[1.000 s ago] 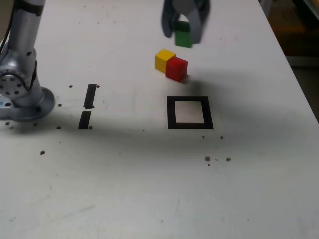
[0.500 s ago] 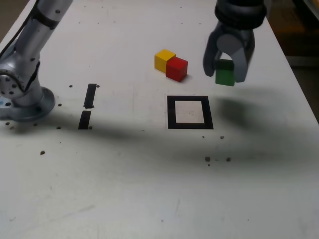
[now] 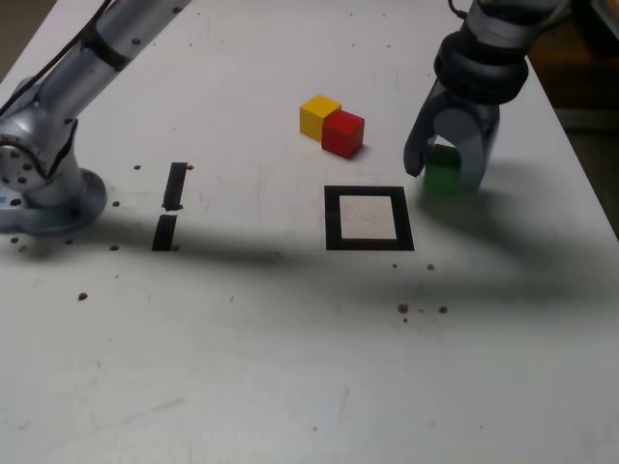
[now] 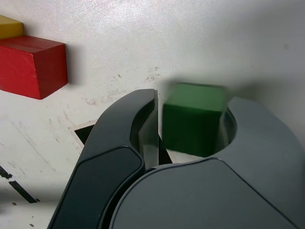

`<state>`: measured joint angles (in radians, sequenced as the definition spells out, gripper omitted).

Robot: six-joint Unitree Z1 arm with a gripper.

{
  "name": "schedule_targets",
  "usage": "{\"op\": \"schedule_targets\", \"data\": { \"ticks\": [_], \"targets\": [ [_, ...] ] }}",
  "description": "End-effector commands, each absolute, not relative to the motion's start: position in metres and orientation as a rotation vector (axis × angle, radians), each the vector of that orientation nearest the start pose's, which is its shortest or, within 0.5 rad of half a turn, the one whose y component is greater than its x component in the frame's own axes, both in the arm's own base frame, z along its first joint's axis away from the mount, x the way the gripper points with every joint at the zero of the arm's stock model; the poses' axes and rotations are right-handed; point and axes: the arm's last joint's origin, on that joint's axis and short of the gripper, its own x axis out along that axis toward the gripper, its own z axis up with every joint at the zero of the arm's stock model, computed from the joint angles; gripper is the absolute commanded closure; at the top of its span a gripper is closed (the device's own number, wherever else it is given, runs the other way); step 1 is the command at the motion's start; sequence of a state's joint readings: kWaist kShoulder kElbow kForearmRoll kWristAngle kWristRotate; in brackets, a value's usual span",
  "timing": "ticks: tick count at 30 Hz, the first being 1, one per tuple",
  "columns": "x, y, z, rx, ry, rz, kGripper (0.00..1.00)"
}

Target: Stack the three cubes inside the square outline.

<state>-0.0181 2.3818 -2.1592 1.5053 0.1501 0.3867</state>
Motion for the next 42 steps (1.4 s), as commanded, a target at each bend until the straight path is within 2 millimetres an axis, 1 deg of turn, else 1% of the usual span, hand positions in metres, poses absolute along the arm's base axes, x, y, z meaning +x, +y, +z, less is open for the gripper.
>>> {"op": "schedule_targets", "data": {
  "ticks": [1,2,4,7,9,11,13,14,15,17,20,22,24,27,31,35,38,42],
  "targets": [
    [0.461,-0.001,0.237,0.431,1.719,-0.235,0.19],
    [0.460,-0.001,0.238,0.430,1.717,-0.234,0.13],
    [0.459,-0.001,0.242,0.426,1.711,-0.232,0.06],
    [0.455,-0.001,0.252,0.411,1.700,-0.217,0.02],
    [0.447,-0.001,0.265,0.387,1.694,-0.179,0.01],
    [0.435,0.001,0.280,0.337,1.690,-0.106,0.00],
    [0.418,0.005,0.295,0.244,1.686,0.004,0.00],
    [0.408,0.007,0.301,0.181,1.685,0.068,0.00],
    [0.395,0.011,0.307,0.082,1.685,0.153,0.00],
    [0.375,0.018,0.312,-0.086,1.684,0.272,0.01],
    [0.347,0.030,0.310,-0.311,1.655,0.403,0.01],
    [0.334,0.040,0.304,-0.416,1.618,0.460,0.01],
    [0.325,0.050,0.296,-0.482,1.579,0.502,0.01],
    [0.316,0.064,0.284,-0.531,1.551,0.557,0.00],
    [0.308,0.075,0.276,-0.541,1.564,0.600,0.00],
    [0.303,0.074,0.272,-0.588,1.610,0.603,0.00],
    [0.305,0.072,0.266,-0.639,1.635,0.602,0.01],
    [0.314,0.073,0.258,-0.674,1.645,0.616,0.02]
  ]
}}
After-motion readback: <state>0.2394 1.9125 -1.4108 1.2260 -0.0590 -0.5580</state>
